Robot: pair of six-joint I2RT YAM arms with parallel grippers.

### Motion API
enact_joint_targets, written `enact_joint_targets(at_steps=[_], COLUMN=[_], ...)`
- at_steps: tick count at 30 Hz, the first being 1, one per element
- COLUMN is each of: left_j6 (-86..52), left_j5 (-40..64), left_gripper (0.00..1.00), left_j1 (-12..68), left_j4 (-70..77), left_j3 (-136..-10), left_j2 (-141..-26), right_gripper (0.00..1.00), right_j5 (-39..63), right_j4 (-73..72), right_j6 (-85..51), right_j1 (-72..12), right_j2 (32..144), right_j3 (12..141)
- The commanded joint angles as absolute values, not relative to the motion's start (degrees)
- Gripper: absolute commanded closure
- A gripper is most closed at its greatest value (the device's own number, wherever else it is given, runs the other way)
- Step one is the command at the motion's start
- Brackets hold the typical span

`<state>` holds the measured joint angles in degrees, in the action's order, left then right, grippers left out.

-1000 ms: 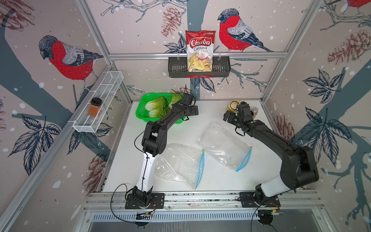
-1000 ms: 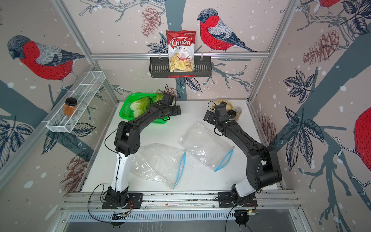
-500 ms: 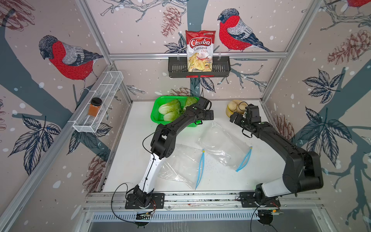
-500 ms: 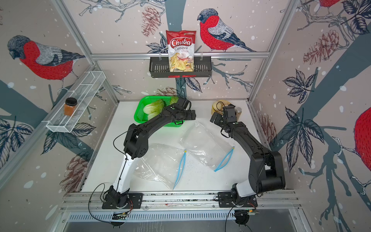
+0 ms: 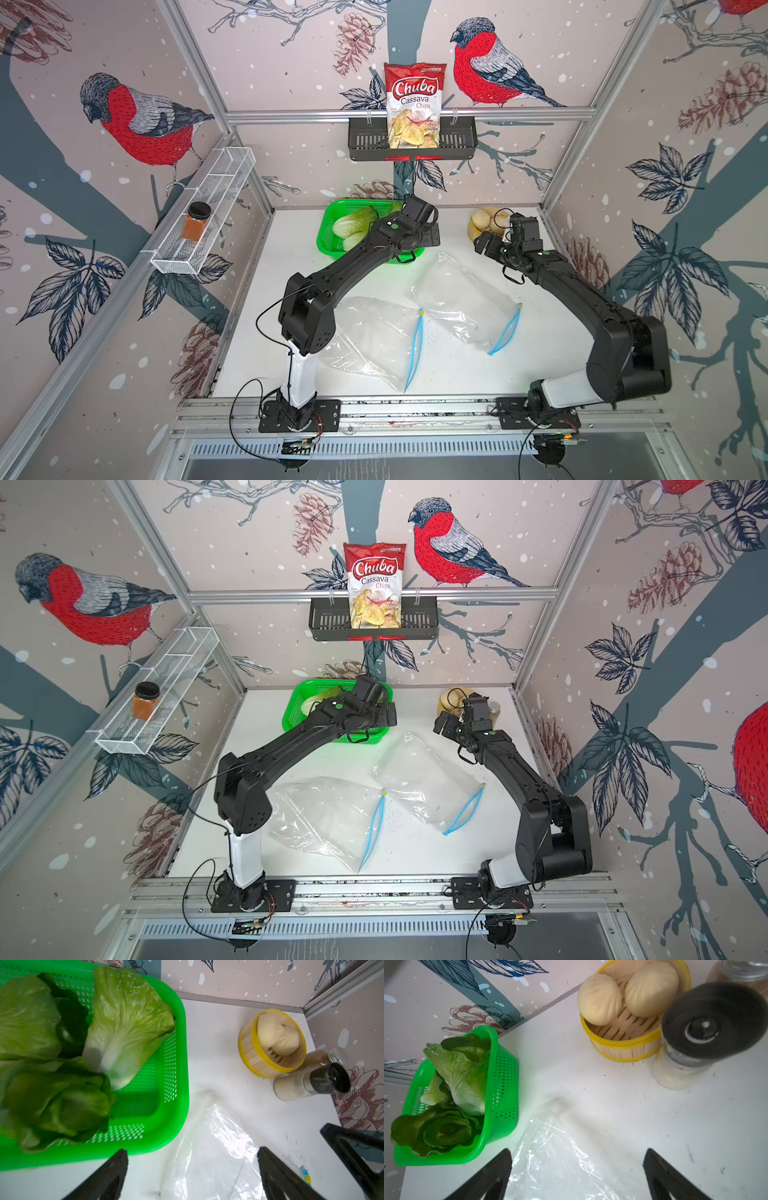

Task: Put the chinese cabbages into a zipper bag and zip it
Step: Move the basket to the center of the board, then pick up the zipper food storage bag at the center of the board.

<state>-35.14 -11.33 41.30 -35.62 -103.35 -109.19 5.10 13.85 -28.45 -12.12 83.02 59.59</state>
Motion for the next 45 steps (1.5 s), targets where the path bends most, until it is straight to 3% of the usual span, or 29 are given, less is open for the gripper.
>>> enact_joint_targets(at_steps=[1, 8, 13, 19, 42, 45], left_j6=[-38.1, -48.45, -55.14, -57.57, -59.97, -59.71], left_j5=[-17.56, -18.24, -18.08, -16.19, -23.91, -24.23], left_gripper=[0.03, 0.07, 0.13, 0.23, 0.49, 0.59], left_j1=[43.34, 53.0, 61.88, 66.85, 69.83, 69.81], left_j4=[-42.84, -48.0, -48.37, -40.91, -44.71, -45.31], left_j3=[-97.42, -82.18, -74.99, -67.16, -72.26, -73.7], left_j2=[-102.57, -90.74, -88.13, -88.13, -106.33, -107.65], right_gripper=[0.0, 0.0, 0.0, 0.0, 0.0, 0.0], right_j5=[6.81, 10.19, 11.44, 11.73, 13.74, 14.02], right_j4=[13.83, 15.9, 17.49, 18.69, 18.9, 18.87], right_j6=[-28.63, -30.35, -30.51, -30.45, -29.28, -29.41], right_j1=[-12.68, -15.19, -15.59, -15.99, -16.31, -16.41], right_j2=[81.62, 81.29, 80.89, 79.92, 77.61, 77.87], right_j3=[57.44, 56.14, 55.28, 54.76, 53.19, 53.27])
